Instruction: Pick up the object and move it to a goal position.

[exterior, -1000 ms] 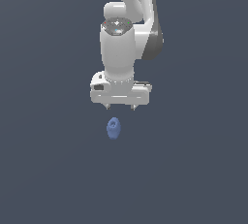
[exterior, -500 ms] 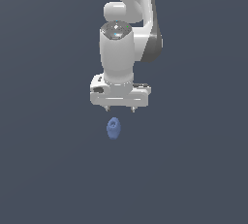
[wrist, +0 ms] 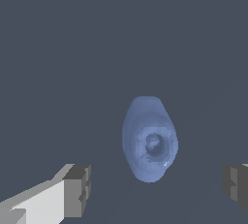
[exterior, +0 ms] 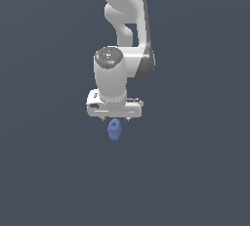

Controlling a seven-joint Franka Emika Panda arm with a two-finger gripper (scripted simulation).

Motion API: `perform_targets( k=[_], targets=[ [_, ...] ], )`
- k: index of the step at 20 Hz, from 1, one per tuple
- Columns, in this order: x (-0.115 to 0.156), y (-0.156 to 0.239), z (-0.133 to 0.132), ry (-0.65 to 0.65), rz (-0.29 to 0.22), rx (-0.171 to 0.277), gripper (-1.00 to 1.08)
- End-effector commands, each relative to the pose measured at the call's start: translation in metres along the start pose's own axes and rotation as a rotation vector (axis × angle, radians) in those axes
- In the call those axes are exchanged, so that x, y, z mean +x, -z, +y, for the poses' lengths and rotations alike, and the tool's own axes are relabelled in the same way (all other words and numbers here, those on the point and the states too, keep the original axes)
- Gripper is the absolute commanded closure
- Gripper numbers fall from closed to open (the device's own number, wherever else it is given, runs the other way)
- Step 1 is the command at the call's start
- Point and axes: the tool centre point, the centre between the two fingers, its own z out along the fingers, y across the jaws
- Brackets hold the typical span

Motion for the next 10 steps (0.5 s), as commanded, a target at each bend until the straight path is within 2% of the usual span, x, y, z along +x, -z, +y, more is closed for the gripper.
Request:
perform_targets(
  k=[1,10],
  targets=[
    [0.001,-0.011,0.005,0.006,-0.011,-0.002,-0.92],
    [0.001,-0.022,0.009,0.010,-0.022,-0.003,-0.92]
  ],
)
